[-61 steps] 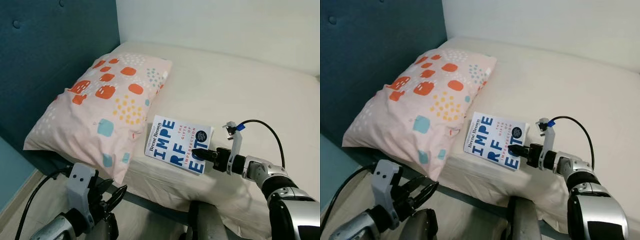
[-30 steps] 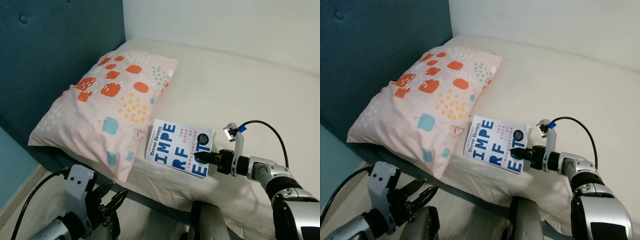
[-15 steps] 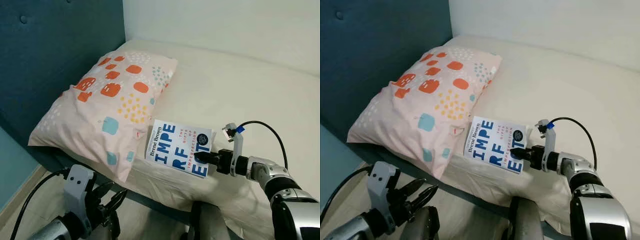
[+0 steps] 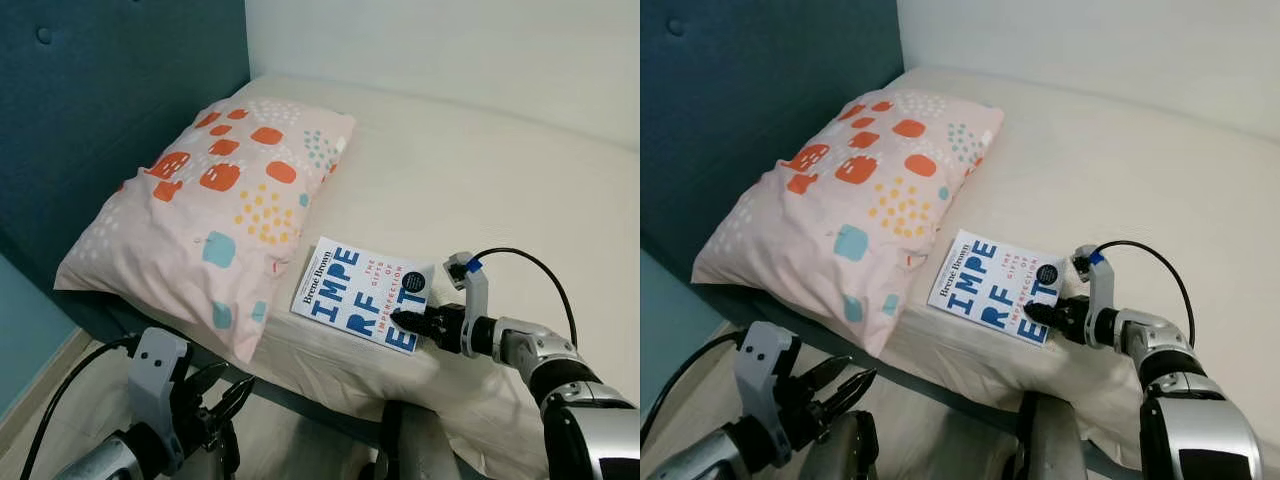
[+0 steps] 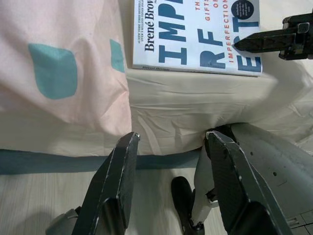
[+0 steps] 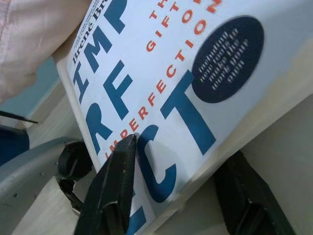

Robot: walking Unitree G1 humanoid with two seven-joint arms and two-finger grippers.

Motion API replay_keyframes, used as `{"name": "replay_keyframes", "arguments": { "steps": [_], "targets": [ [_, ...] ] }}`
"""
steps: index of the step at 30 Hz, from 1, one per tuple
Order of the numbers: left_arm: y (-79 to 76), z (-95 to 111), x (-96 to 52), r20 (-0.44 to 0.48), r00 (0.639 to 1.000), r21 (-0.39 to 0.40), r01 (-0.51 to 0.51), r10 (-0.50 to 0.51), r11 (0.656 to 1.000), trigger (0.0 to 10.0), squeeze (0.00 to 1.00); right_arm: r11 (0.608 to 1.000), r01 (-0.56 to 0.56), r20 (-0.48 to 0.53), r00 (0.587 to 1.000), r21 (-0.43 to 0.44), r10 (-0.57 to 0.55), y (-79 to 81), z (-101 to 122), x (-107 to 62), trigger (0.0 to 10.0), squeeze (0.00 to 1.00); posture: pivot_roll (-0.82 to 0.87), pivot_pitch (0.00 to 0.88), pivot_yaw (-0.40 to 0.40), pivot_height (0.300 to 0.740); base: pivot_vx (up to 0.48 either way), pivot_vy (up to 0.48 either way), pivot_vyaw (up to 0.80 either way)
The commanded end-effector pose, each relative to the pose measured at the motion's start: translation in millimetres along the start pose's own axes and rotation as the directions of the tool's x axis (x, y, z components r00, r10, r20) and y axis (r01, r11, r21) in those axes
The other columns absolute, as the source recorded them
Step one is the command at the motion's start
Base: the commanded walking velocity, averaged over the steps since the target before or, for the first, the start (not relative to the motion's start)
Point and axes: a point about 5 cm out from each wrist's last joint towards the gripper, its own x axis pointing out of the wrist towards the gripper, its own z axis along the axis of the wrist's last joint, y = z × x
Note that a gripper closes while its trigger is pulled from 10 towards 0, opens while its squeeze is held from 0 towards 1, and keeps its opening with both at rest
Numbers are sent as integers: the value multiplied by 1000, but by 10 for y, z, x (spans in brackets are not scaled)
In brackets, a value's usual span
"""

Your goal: Clean up the room

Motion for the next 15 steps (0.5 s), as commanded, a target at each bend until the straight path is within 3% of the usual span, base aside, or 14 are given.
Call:
{"name": "replay_keyframes", "arguments": {
  "steps": [1,15],
  "targets": [
    [-16,-52,-24,-37,999,-4,4,-4,1000,10000,0,999,34,-66,997,19,-33,-42,-187,-41,10000,0,229,359,-64,529,0,0,0],
    [-59,-56,43,-25,999,-19,22,-22,1000,10000,0,996,91,-72,993,3,-90,-157,-155,-193,10000,0,212,345,-59,529,0,0,0]
  ]
}}
